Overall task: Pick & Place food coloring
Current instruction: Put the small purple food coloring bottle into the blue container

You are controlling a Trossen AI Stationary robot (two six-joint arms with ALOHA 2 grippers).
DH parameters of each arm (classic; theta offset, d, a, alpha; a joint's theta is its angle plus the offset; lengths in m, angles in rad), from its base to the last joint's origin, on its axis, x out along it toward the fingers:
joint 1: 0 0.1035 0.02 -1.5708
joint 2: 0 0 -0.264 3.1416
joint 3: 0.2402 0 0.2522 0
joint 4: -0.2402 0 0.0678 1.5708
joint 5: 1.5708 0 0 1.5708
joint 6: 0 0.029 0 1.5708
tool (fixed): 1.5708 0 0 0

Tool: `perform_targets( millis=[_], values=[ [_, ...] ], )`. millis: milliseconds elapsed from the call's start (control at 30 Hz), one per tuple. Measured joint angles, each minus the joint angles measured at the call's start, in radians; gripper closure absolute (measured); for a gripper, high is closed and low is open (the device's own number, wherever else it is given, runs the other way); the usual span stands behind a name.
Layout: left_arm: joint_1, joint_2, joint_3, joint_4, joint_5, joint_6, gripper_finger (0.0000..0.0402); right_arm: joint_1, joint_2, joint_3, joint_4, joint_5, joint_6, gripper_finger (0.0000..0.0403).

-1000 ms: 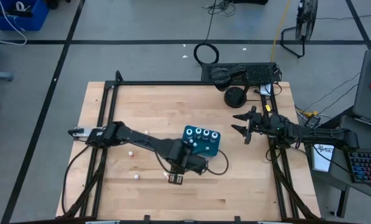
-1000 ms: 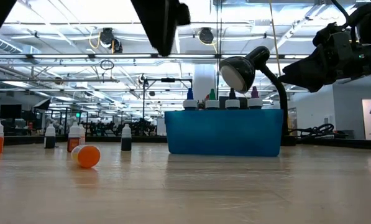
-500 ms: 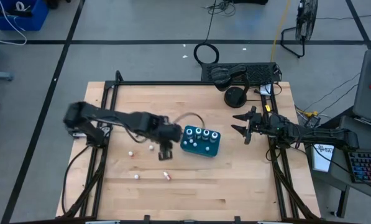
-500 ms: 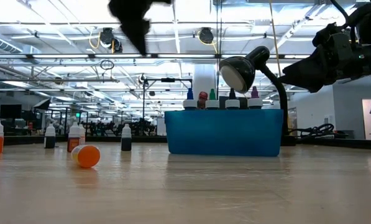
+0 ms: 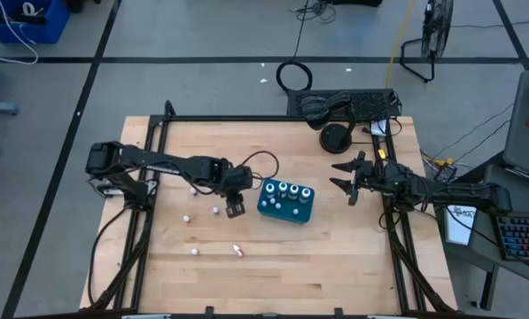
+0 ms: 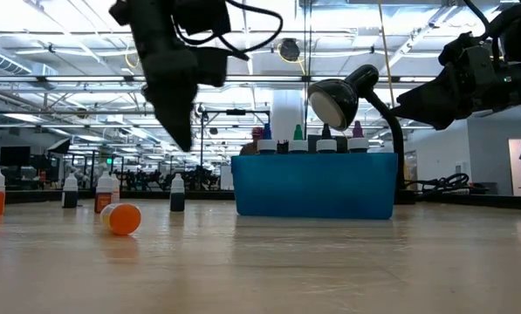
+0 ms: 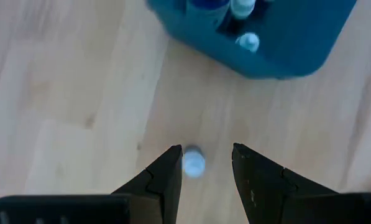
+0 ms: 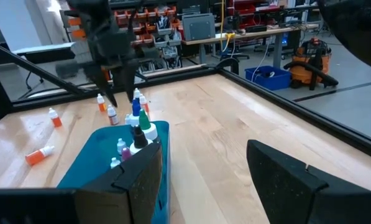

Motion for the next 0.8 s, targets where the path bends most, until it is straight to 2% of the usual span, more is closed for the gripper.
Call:
perform_targets(
  millis=[133, 800],
  values=[
    [-0.005, 0.03, -0.004, -0.01, -0.046, 0.021, 0.0256, 0.0, 0.002, 0.0, -0.002, 0.0, 0.0, 0.0179],
    [-0.004, 0.202, -0.003, 0.026, -0.012, 0.085, 0.0256, 0.0, 0.007, 0.0, 0.0, 0.0, 0.0, 0.0179]
  ],
)
